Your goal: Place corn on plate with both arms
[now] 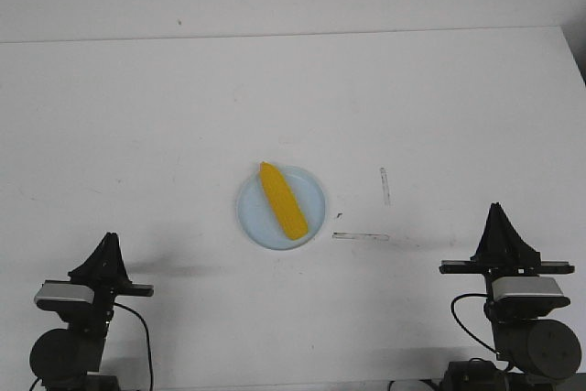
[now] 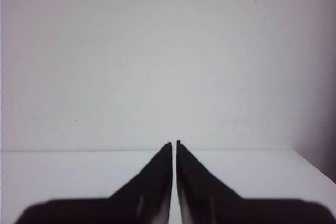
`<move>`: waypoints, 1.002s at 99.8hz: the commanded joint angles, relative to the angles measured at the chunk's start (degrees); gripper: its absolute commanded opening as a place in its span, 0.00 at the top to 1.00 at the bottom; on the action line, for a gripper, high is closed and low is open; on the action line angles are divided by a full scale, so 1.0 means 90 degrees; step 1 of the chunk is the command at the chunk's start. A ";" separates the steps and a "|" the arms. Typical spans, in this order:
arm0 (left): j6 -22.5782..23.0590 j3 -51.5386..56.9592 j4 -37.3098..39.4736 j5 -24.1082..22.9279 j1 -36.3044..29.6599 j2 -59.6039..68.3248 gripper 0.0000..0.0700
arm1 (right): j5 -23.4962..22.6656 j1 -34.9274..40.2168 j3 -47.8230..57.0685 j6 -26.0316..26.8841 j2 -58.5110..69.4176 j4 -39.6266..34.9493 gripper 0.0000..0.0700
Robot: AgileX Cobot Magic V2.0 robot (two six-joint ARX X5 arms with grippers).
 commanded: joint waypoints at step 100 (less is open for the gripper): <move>-0.0010 -0.0590 0.0019 -0.0073 0.0299 -0.0199 1.00 | -0.0002 -0.0002 0.0007 -0.0029 -0.0017 0.0046 0.98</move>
